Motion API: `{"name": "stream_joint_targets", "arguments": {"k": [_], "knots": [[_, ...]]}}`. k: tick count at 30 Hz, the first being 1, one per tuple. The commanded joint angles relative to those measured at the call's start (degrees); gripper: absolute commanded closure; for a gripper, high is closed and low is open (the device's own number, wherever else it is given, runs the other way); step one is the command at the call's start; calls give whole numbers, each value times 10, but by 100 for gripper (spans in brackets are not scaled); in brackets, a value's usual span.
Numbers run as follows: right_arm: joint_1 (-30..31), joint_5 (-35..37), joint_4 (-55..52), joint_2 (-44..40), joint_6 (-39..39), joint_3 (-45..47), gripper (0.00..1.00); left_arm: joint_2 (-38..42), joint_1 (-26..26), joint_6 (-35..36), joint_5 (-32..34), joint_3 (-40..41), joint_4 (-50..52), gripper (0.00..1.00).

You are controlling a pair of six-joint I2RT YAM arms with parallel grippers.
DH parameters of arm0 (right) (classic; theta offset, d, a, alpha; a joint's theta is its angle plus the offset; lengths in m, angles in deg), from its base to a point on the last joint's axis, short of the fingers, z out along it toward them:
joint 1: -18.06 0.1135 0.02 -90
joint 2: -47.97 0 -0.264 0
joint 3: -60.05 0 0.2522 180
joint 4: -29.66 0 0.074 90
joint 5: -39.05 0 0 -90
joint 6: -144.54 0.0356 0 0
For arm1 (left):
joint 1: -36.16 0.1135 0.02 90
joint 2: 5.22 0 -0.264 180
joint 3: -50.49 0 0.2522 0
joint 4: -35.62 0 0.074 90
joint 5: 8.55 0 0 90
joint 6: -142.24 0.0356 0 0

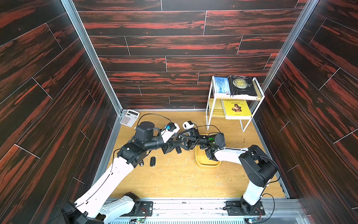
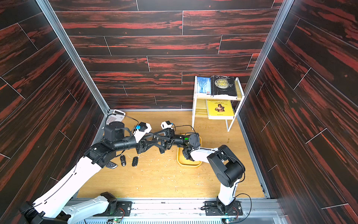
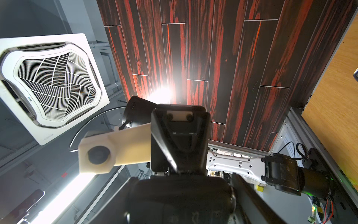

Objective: Place the car key into the storage box
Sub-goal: Pick up the car key from the center of the board.

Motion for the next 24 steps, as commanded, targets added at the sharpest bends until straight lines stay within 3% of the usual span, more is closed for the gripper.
{"name": "stream_joint_targets", "arguments": {"k": [1, 8, 11, 14, 17, 20, 23, 24], "knots": [[0, 0, 150, 4, 65, 6, 36, 15, 0, -4, 7, 7, -12, 2], [-17, -4, 149, 14, 51, 5, 39, 24, 0, -22, 23, 5, -9, 0], [-44, -14, 149, 22, 37, 7, 39, 49, 8, -75, 102, 13, -16, 0], [-69, -18, 148, 32, 16, 14, 40, 71, 42, -140, 199, 41, -38, 0], [-86, -36, 115, 34, -21, 13, 40, 77, 117, -217, 181, 50, -48, 0], [-97, -69, -25, 4, -139, 13, 40, 34, 200, -298, 235, 1, 27, 0], [-109, -85, -284, -49, -348, -1, 39, -73, 254, -335, 283, -108, 179, 0], [-112, -81, -424, -71, -443, -20, 38, -119, 263, -348, 296, -148, 230, 0]]}}
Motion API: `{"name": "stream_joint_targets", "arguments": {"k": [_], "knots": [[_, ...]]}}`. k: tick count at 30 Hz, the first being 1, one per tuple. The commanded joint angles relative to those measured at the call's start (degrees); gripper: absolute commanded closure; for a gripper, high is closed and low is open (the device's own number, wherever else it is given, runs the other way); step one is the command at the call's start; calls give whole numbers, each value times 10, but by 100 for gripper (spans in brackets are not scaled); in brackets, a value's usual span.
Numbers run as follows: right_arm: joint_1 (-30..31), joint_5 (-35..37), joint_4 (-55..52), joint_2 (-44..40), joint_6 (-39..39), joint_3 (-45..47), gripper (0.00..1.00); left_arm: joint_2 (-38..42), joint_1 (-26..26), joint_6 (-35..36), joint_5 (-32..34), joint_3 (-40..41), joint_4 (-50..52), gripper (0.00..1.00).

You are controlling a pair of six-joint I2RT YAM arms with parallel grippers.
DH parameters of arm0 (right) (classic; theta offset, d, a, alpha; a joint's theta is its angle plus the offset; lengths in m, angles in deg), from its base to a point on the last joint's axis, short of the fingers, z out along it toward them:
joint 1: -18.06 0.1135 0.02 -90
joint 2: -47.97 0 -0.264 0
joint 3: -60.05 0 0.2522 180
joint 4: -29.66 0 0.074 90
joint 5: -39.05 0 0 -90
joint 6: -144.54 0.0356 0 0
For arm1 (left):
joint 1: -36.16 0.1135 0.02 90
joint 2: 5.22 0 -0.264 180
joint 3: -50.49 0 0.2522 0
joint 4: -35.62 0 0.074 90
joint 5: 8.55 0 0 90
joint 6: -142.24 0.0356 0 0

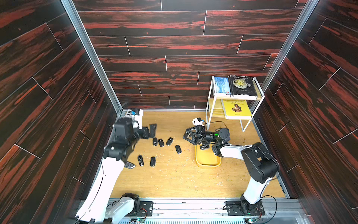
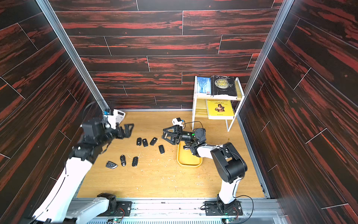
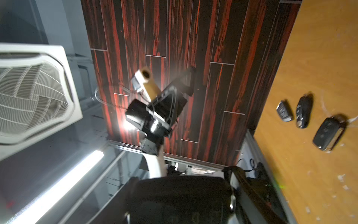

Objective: Place the car key into the storage box
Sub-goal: Pick up the car key from the center of the board, then place the car key in the storage box.

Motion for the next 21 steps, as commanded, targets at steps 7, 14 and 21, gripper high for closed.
{"name": "stream_joint_targets", "arguments": {"k": [7, 14, 21], "knots": [[-14, 246, -938, -101, -685, -210, 37, -259, 34, -80, 75, -187, 317, 0], [-16, 403, -993, -135, -725, -144, 38, -299, 43, -72, 109, -156, 315, 0], [-16, 515, -1011, -172, -737, -72, 36, -327, 43, -66, 82, -155, 317, 0]]}}
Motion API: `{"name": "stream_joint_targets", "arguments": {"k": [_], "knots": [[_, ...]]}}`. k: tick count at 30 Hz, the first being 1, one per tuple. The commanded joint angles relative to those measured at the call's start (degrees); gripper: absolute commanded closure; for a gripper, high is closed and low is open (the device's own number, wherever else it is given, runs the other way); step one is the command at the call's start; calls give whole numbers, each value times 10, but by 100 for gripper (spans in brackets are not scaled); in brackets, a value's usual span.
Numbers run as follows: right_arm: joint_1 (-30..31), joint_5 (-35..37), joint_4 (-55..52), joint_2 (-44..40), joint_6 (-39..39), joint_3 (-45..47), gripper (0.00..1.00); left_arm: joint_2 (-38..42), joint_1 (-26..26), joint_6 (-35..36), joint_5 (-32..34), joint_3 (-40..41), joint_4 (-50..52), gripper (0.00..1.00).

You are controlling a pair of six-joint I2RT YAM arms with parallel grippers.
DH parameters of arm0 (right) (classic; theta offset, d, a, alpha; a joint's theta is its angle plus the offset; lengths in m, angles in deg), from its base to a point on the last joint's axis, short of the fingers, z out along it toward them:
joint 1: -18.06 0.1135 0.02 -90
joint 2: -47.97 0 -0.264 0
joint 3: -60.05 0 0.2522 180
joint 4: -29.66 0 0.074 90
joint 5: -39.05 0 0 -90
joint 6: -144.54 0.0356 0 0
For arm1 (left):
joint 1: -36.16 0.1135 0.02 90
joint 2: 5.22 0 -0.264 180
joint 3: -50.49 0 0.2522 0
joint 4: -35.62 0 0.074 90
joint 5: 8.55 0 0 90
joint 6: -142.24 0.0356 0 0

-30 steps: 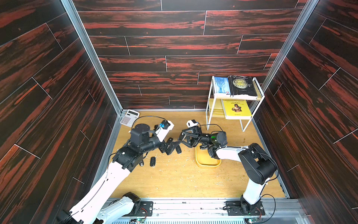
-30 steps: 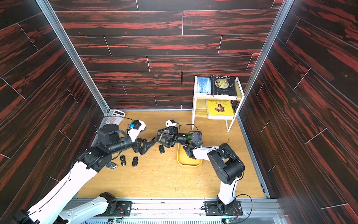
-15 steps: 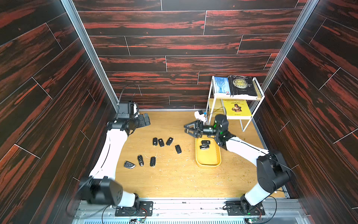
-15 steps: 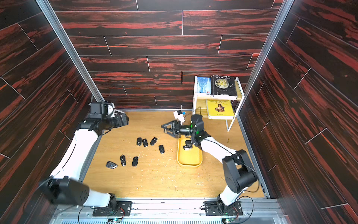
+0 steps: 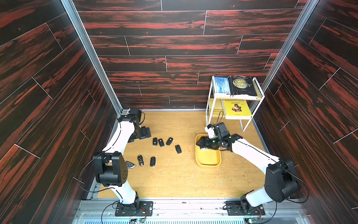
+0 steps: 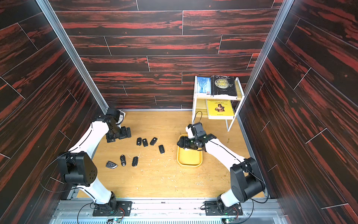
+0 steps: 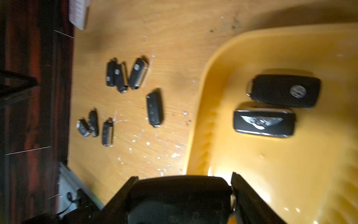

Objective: Place the car key into the storage box
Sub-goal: Place the car key in the storage box.

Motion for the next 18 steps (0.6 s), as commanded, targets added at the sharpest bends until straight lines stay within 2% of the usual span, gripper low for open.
{"name": "stream_joint_targets", "arguments": {"k": [1, 10, 18], "knots": [[-2, 81, -23, -26, -26, 14, 36, -7, 3, 6, -9, 2, 11, 0], [-1, 101, 28, 20, -10, 59, 36, -64, 3, 7, -52, -3, 15, 0], [15, 121, 59, 81, -3, 51, 36, -69, 3, 10, -44, 12, -6, 0]]}}
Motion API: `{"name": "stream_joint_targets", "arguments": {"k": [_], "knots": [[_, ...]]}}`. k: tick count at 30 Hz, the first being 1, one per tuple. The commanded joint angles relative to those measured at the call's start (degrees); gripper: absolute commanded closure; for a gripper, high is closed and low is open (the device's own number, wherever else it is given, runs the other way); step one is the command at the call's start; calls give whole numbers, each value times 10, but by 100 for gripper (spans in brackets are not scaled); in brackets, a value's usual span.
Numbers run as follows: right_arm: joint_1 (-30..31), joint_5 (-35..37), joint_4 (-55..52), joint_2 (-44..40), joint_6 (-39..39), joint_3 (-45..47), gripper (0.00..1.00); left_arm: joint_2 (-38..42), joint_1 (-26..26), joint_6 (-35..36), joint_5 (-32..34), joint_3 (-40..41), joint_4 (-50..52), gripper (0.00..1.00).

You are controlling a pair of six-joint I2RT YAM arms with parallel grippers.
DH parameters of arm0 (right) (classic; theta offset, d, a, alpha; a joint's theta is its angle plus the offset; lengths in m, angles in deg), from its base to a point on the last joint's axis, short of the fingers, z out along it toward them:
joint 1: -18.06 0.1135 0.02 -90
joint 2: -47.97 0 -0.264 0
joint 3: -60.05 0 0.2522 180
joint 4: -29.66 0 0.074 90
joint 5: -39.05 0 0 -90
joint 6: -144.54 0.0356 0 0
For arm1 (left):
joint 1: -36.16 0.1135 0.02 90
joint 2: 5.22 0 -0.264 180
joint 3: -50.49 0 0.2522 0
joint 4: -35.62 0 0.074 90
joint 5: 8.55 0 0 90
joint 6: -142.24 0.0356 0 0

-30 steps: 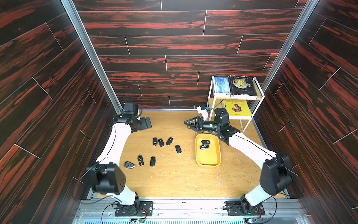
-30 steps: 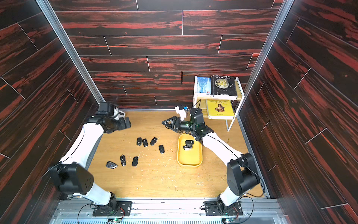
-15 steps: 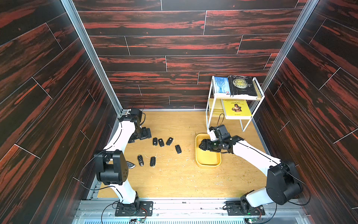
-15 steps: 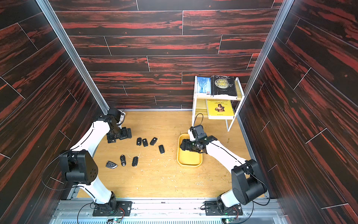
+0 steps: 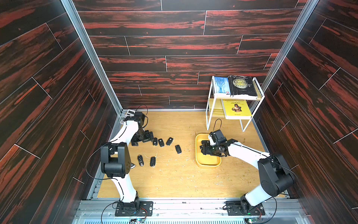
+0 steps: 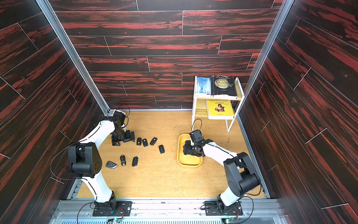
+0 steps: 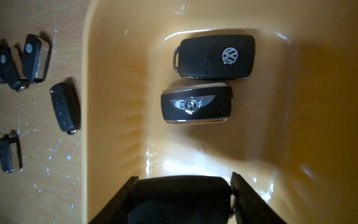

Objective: Place the car key into the storage box
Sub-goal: Place the car key in the storage box.

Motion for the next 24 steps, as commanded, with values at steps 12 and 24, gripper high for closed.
{"name": "stream_joint_targets", "arguments": {"k": [12, 24], "knots": [[37, 73, 4, 71, 14, -48, 32, 17, 3, 9, -6, 12, -8, 0], [55, 86, -19, 89, 24, -74, 1, 19, 3, 9, -18, 16, -15, 0]]}}
